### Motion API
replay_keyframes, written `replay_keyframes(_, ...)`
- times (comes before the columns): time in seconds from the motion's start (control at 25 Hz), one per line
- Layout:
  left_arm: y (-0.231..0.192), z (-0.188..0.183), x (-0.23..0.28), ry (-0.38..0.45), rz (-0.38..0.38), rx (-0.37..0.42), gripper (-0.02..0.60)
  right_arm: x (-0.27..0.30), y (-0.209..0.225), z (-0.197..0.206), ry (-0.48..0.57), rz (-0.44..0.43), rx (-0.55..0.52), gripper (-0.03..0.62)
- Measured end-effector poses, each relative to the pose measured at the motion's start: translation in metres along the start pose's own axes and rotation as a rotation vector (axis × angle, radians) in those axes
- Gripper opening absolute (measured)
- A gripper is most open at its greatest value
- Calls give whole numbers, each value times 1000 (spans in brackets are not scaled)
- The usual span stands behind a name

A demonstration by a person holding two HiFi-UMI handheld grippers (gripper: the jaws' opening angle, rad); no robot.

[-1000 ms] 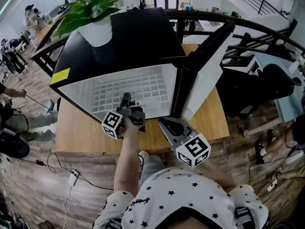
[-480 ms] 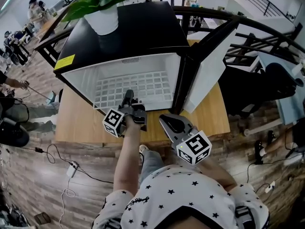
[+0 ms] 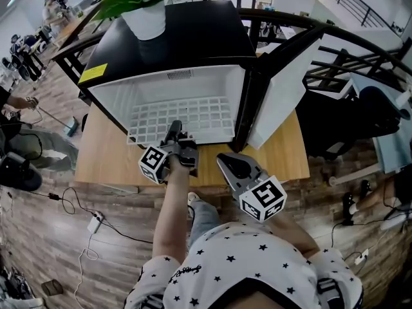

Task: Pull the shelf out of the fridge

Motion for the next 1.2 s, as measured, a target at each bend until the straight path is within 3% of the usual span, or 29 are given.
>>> replay_keyframes(1.2,6,7,-42,25,13,-39,32,-19,-15,2,-12,-56,-3,23)
Point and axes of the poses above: the fingertips, and each gripper's own axes: x forward along the fingers, y to its right, z out of its underside, the point moved 2 cm from there along -x, backward along the fingers, and after that the axes turned 13 degrees about x, right-handed, at the moved point
